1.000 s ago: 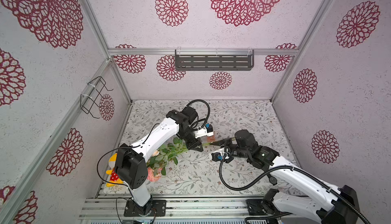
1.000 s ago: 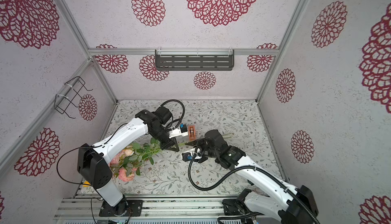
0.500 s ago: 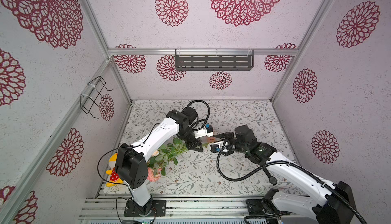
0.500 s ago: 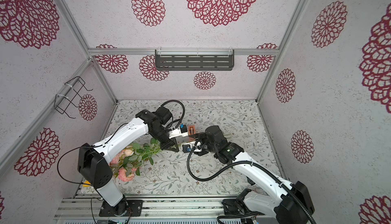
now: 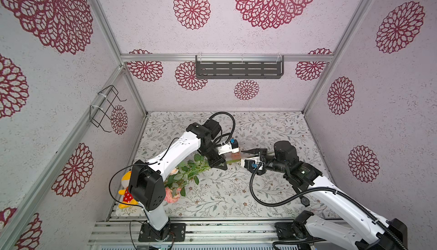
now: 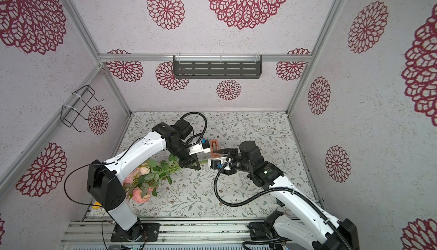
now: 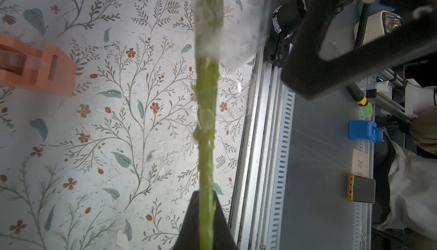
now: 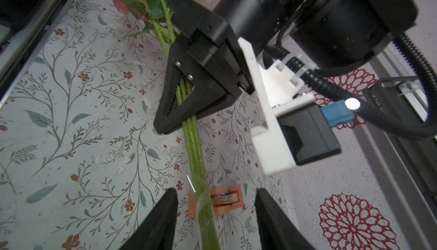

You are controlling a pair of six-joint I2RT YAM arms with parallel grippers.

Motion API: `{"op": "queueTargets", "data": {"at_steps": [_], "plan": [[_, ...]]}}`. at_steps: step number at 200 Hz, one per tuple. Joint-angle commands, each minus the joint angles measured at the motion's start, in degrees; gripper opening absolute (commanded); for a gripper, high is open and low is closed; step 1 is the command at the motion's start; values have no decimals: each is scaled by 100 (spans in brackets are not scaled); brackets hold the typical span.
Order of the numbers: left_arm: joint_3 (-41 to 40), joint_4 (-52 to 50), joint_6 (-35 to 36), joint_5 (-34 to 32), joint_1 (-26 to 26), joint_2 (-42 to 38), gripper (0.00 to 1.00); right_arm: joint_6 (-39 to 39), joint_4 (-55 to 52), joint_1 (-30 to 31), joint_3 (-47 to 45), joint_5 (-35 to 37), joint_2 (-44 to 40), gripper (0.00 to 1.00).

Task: Wrap bouquets with tape
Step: Wrap the tape around the bouquet.

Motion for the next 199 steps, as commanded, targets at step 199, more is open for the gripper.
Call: {"op": "queueTargets", "data": {"at_steps": [199], "plan": [[54,-225,84,-24,-141,-21,0,682,-719,-437,970,577,683,48]]}}
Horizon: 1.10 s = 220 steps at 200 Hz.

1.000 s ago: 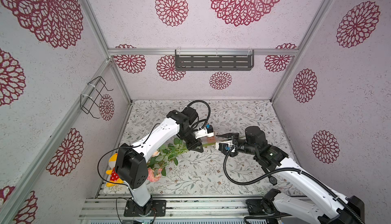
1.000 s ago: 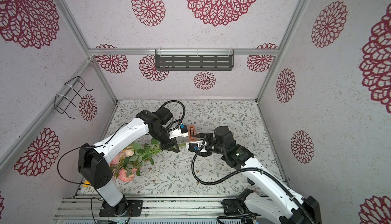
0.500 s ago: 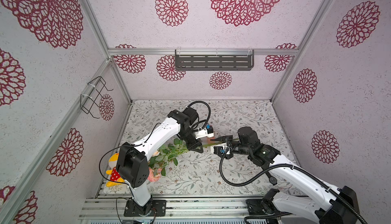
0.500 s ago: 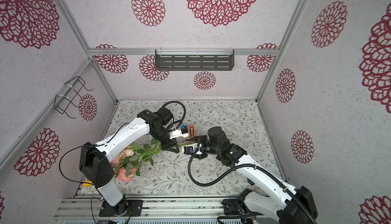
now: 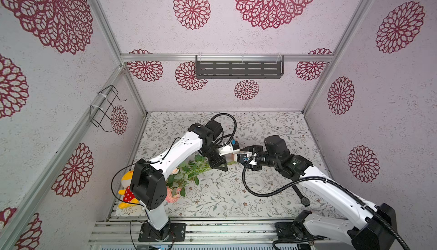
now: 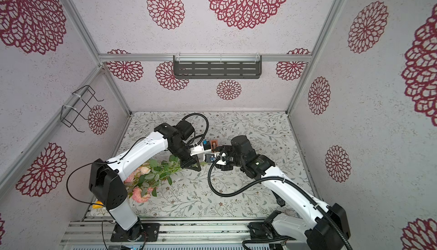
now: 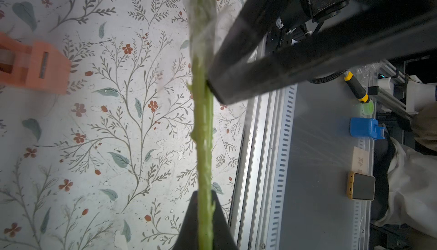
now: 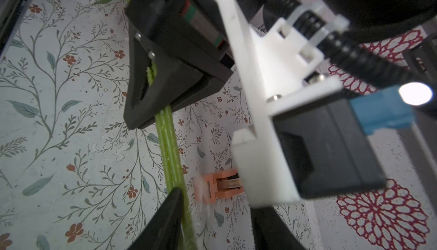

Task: Wrap bouquets with tape
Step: Wrap the tape around the bouquet.

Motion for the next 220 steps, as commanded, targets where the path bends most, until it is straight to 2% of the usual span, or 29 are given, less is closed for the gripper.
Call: {"op": "queueTargets", "data": {"at_steps": [1,19,44,102,139,159,170,182,204,220], "plan": [[29,-194,86,57,-57,-111,0,431,27,-314,118,-113,-229,48],[73,-162,67,58,-56,-130,0,688,145,-416,50,-386,-324,49],[91,-110,43,50,-60,-208,0,875,117,-445,45,-148,-191,49],[47,-75,68,104,-63,-293,0,677,-328,-446,210,-368,126,50],[29,-74,76,111,-66,-310,0,973,-262,-510,313,354,-228,50],[12,-66,93,119,-53,-293,0,1025,101,-526,64,1080,-878,50],[21,-82,112,130,-52,-260,0,846,210,-530,-144,1197,-1274,51],[29,-92,118,121,-51,-224,0,532,123,-534,-312,791,-1630,53],[72,-117,129,155,-34,-171,0,-198,252,-500,-796,-1155,-1993,54],[82,-125,143,167,-33,-162,0,-452,299,-340,-915,-1870,-1812,53]]}}
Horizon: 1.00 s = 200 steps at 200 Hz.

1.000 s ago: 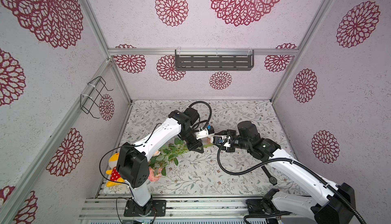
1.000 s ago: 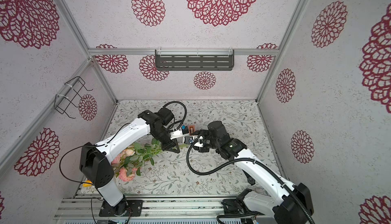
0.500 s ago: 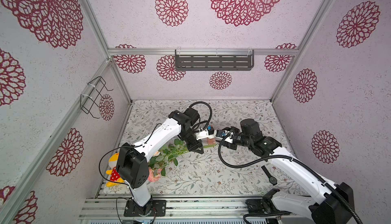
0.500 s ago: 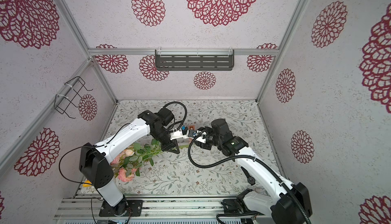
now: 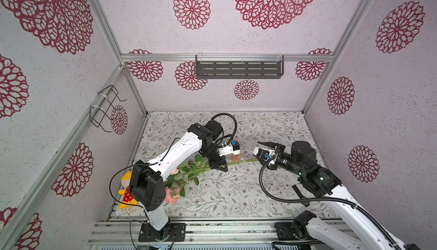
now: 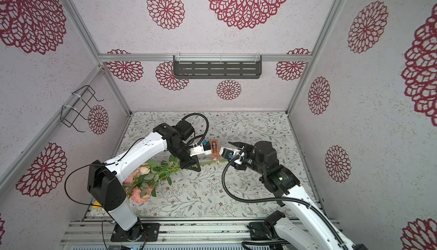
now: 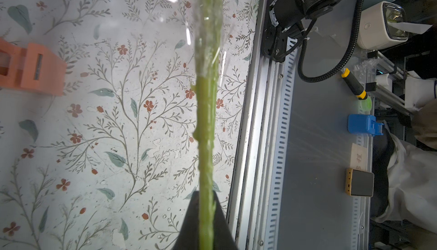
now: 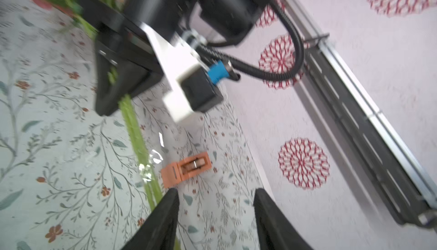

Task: Wrap bouquets with tape
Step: Wrap the tape around the bouquet.

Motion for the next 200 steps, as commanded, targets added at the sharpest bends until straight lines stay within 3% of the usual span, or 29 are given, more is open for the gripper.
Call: {"op": "queueTargets", "data": {"at_steps": [1,35,96,171,200], "plan": [[82,-50,107,142,8,-65,0,-691,126,184,-210,-1545,213,53],[117,-108,103,152,17,-47,0,-1105,-127,830,109,-402,1048,51],[139,-158,114,176,17,5,0,-1127,-28,910,478,709,1753,47],[117,-122,101,141,17,-30,0,-1005,-351,920,339,822,1863,46],[113,-104,105,163,18,-42,0,-1067,-457,996,359,806,1867,42]]}}
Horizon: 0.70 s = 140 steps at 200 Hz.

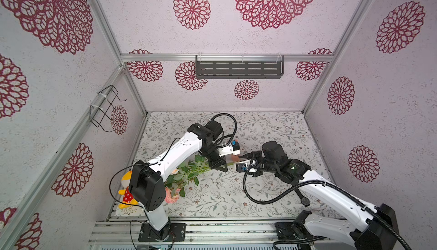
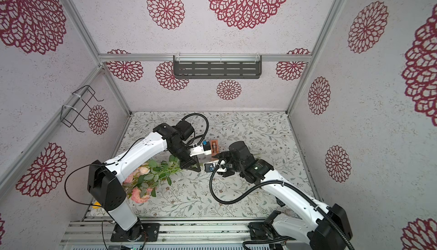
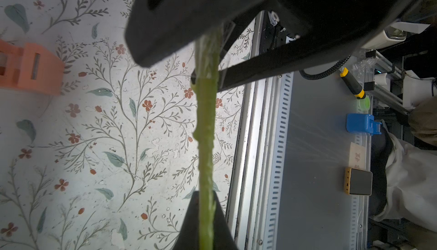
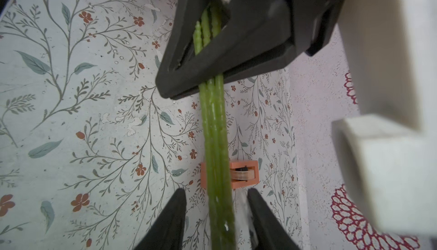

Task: Wrap bouquets with tape
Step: Wrap the tape around the bouquet.

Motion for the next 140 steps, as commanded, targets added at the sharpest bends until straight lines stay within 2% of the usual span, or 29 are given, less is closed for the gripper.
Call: {"op": "queueTargets", "data": {"at_steps": [1,38,49,59,65,72,80,118,122,127,130,140], "plan": [[111,-69,90,139,18,-44,0,-24,-126,87,59,16,-31,42],[122,-29,53,249,76,-6,0,-41,-440,133,222,-186,44,34],[137,-33,46,319,118,14,0,-43,-564,159,269,-157,60,25],[156,-33,50,321,127,23,0,-46,-618,176,278,-127,40,22],[169,-42,49,321,141,24,0,-49,-646,193,278,-104,22,16],[174,-36,34,313,144,25,0,-42,-673,195,287,-132,-10,4],[158,-10,11,321,149,19,0,-23,-675,195,287,-182,-44,0],[157,81,-64,304,169,70,0,51,-1369,182,722,-680,83,0],[165,81,-64,303,170,69,0,41,-1458,178,771,-691,95,5],[170,74,-64,303,175,78,0,25,-1613,178,853,-666,106,21],[182,68,-64,311,180,78,0,35,-1664,178,885,-647,96,27],[207,48,-50,317,197,92,0,32,-1736,177,905,-542,-29,37]]}}
